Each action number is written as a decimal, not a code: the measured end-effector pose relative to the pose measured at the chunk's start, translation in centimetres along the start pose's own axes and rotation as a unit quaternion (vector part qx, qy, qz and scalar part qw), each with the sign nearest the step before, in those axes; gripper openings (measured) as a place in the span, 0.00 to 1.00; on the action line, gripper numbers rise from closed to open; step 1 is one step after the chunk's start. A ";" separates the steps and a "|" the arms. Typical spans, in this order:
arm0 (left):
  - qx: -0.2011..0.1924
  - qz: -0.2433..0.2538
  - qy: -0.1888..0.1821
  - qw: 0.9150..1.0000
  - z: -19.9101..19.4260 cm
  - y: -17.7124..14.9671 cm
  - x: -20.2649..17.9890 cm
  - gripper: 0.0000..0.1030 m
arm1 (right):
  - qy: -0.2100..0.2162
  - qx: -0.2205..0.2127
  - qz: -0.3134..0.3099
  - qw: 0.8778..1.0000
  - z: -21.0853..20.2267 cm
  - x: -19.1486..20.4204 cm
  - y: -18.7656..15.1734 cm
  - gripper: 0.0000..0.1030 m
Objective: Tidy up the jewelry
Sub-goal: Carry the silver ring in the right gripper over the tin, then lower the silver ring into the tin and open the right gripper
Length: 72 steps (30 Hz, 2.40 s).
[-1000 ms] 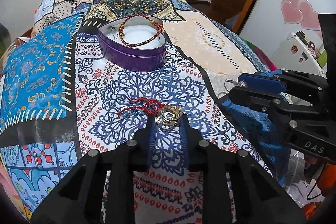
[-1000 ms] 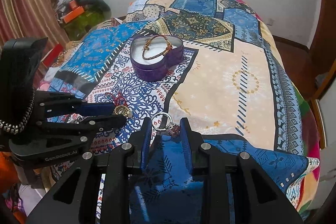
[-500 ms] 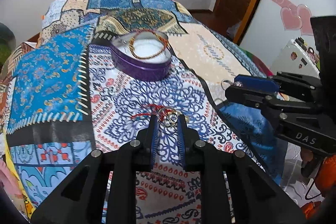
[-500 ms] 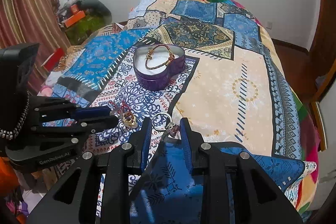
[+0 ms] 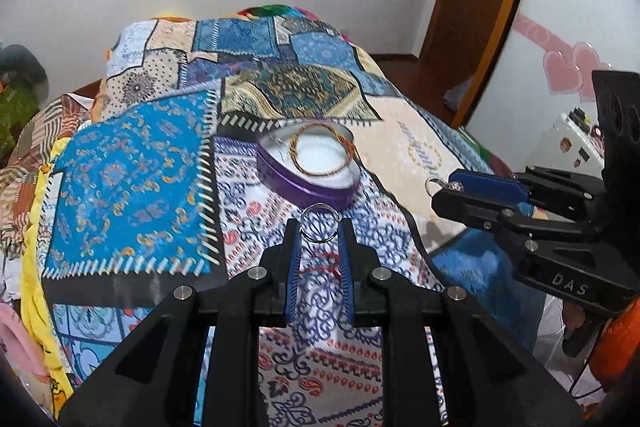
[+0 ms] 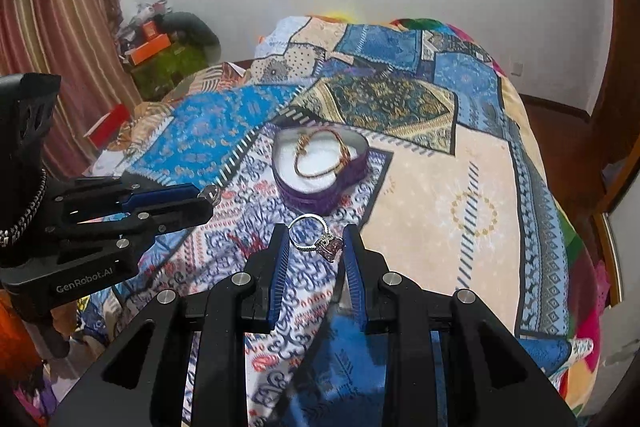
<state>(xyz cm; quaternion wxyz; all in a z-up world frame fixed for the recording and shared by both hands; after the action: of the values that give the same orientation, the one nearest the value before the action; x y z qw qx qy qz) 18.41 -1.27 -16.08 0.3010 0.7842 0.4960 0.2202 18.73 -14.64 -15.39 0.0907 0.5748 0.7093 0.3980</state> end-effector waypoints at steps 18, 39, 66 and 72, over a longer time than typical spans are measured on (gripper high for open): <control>-0.035 -0.015 0.010 0.999 1.2 3.4 3.2 0.17 | 0.007 -0.025 -0.011 1.000 2.2 1.3 3.3 0.24; -0.009 -0.019 -0.002 1.000 6.7 4.8 4.8 0.17 | 0.015 0.008 -0.004 1.000 6.4 -0.1 5.2 0.24; 0.009 -0.026 -0.018 0.999 8.3 5.0 5.6 0.17 | 0.018 0.065 -0.025 0.997 9.2 -0.4 5.3 0.25; 0.005 -0.024 -0.007 1.000 7.1 5.1 5.8 0.18 | 0.011 0.060 -0.034 0.998 8.5 0.0 5.1 0.29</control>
<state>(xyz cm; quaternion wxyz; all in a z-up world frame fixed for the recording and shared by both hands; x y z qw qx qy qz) 28.58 0.52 -17.40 0.3054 0.7753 0.5135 0.2047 27.56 -10.61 -17.64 0.0616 0.5503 0.7518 0.3582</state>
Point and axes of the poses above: each gripper's, at about its wrist camera, not at the fingertips, and z roughly the way its jaws point, x to its left, y to its top, the point moved 3 cm from there along z, roughly the way its jaws point, and after that the axes turned 14 degrees about z, right-handed, at the moved point
